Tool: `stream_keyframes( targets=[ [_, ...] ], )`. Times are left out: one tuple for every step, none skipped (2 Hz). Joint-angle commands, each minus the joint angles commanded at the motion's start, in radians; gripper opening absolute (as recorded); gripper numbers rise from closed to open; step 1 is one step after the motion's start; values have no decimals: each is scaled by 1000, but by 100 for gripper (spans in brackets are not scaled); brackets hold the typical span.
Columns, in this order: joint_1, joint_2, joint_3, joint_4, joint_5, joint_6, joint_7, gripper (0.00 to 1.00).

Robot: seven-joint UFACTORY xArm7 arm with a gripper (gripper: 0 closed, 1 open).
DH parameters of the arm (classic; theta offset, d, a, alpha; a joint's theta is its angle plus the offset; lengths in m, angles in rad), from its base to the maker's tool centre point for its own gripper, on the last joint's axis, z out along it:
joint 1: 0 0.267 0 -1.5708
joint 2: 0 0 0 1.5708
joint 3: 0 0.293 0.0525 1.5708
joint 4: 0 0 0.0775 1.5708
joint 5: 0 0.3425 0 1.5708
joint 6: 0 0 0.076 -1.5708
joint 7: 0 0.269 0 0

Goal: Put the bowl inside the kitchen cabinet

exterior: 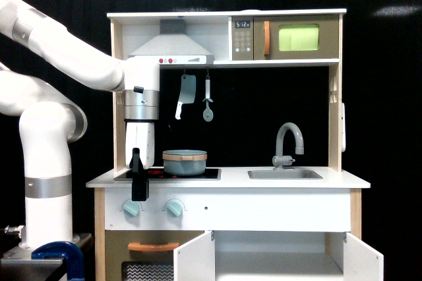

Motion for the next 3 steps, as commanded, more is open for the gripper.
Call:
stream_keyframes(
  targets=[
    [15,-56,13,0,-4,21,25,100],
    [17,-34,44,49,-9,12,79,100],
    [13,41,83,134,-38,-12,127,100]
  ],
)
